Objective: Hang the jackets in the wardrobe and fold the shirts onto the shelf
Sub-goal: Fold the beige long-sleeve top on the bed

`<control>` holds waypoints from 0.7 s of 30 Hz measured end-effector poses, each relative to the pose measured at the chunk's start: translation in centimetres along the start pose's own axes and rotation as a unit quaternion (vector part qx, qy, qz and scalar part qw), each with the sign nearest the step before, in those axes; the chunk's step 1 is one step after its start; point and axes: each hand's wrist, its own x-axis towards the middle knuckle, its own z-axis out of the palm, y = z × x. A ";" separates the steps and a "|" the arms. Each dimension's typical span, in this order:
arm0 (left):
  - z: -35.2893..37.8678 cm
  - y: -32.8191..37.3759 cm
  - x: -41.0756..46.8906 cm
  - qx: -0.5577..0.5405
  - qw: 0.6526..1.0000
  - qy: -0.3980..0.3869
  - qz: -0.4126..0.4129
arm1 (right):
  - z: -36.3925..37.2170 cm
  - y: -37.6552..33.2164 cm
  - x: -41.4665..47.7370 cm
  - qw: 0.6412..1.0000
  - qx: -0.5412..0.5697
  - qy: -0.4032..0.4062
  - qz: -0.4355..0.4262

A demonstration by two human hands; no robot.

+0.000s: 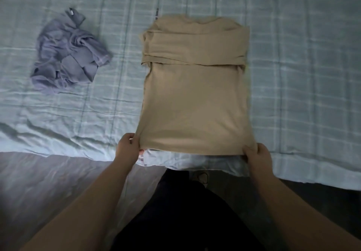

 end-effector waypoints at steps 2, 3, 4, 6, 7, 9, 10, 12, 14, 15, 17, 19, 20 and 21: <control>0.0 -1.0 -0.1 0.021 1.000 -0.009 -0.005 | 0.1 1.0 -0.1 0.998 0.048 0.018 0.043; 0.1 -1.7 -0.2 0.015 1.000 -0.019 -0.016 | 0.2 1.3 -0.2 0.995 0.069 0.016 0.066; 0.2 -2.0 -0.4 -0.001 0.999 -0.030 -0.031 | 0.2 1.4 -0.3 0.993 0.081 0.018 0.084; 0.2 -2.8 -0.3 -0.045 0.995 -0.054 -0.065 | 0.6 1.8 0.1 0.991 0.084 0.008 0.106; 0.3 -2.9 -0.2 -0.071 0.993 -0.060 -0.076 | 0.8 1.7 0.1 0.990 0.085 0.007 0.112; 0.3 -2.5 0.0 -0.114 0.988 -0.055 -0.084 | 1.0 1.3 0.6 0.990 0.087 0.016 0.107; 0.1 -1.8 0.1 -0.129 0.987 -0.049 -0.086 | 0.9 0.7 0.7 0.992 0.073 0.026 0.095; -0.2 0.1 0.3 -0.147 0.985 -0.046 -0.074 | 0.5 -1.0 1.0 0.998 0.044 0.027 0.038; -0.7 2.4 0.8 -0.164 0.984 -0.057 -0.044 | 0.5 -3.0 1.3 0.997 0.069 0.018 0.003; -0.9 3.4 1.2 -0.182 0.981 -0.062 -0.030 | 0.5 -4.1 1.8 0.996 0.085 0.019 -0.006; -1.2 5.7 2.3 -0.247 0.967 -0.068 -0.013 | 0.8 -6.5 2.8 0.992 0.125 0.012 -0.021; -1.1 8.2 3.9 -0.318 0.944 -0.082 -0.018 | 1.2 -9.3 4.6 0.982 0.190 0.008 -0.016; -1.0 9.5 4.9 -0.353 0.930 -0.097 -0.020 | 1.6 -10.7 5.8 0.976 0.219 0.012 -0.007; -0.8 10.8 6.0 -0.384 0.916 -0.113 -0.021 | 1.7 -12.4 6.8 0.969 0.246 0.013 0.000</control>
